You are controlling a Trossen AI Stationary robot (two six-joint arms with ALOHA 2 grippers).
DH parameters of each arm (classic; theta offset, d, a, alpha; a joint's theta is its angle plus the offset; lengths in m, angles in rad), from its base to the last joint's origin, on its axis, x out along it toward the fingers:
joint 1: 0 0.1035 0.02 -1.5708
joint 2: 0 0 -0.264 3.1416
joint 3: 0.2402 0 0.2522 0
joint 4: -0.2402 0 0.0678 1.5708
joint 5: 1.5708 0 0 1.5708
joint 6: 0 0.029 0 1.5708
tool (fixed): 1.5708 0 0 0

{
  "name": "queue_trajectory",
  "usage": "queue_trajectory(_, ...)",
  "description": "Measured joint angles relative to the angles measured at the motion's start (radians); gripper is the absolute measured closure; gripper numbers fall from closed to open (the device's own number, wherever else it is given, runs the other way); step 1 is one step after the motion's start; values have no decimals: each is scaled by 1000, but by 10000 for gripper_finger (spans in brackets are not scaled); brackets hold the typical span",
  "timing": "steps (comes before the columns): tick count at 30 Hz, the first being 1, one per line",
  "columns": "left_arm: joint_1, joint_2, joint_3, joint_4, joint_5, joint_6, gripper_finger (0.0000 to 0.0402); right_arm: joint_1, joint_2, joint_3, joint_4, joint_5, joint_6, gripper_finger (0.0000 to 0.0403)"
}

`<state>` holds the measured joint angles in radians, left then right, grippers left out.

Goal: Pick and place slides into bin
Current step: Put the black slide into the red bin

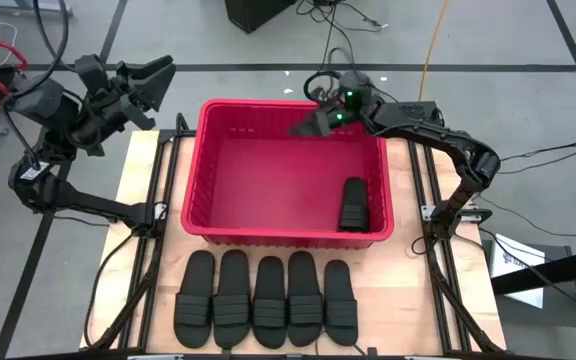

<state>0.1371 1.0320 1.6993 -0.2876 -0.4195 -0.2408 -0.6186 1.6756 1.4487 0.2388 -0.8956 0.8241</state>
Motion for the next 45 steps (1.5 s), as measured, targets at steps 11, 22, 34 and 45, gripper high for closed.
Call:
queue_trajectory(11, 0, 2, 0, 7, -24, -30, 201, 9, 0, 0, 789, -52, 495, 202)
queue_trajectory(22, 0, 2, 0, 11, -53, -27, 201, 77, -106, 0, 838, -53, 405, 202)
queue_trajectory(34, 0, 10, 0, 12, -75, 30, 201, 193, -341, 0, 302, 129, -90, 202)
queue_trajectory(45, 0, 0, 0, 31, -80, 103, 201, 347, -468, 0, -152, 603, -401, 202)
